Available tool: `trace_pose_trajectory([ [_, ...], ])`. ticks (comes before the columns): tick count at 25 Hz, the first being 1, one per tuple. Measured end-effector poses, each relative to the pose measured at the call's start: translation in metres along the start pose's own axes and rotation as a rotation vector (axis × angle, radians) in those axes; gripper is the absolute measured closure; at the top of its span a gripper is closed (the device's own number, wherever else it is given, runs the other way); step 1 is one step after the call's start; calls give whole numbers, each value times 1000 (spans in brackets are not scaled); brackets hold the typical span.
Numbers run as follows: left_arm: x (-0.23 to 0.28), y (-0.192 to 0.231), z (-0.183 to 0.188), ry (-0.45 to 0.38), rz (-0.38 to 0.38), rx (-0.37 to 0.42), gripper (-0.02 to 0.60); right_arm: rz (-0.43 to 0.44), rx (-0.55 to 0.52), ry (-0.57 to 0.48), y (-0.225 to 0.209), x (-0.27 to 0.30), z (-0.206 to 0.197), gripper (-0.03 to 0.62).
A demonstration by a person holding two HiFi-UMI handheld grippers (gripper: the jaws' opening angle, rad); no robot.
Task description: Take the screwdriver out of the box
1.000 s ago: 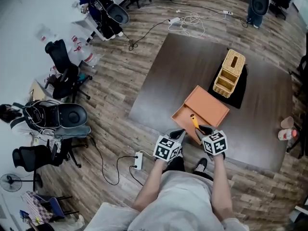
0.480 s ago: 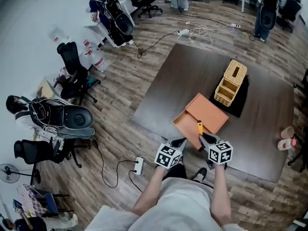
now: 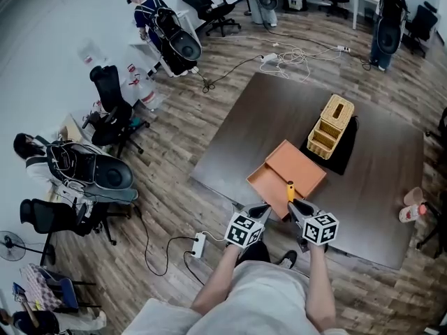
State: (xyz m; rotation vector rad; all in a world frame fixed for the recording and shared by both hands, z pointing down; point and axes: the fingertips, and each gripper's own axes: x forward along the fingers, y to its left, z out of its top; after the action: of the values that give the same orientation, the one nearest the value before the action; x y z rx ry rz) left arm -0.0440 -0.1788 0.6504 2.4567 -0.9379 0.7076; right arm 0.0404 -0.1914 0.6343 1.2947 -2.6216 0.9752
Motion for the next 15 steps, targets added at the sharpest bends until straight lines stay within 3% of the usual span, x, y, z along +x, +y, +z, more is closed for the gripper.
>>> trace_pose_trajectory([
  [8,-2,-7,0,-19,17,12,528,20,-40,-18,8,-5,2,525],
  [15,0,-18,-17,-28,21,-33,528,31,-82,-16,15,-17,-4,526],
])
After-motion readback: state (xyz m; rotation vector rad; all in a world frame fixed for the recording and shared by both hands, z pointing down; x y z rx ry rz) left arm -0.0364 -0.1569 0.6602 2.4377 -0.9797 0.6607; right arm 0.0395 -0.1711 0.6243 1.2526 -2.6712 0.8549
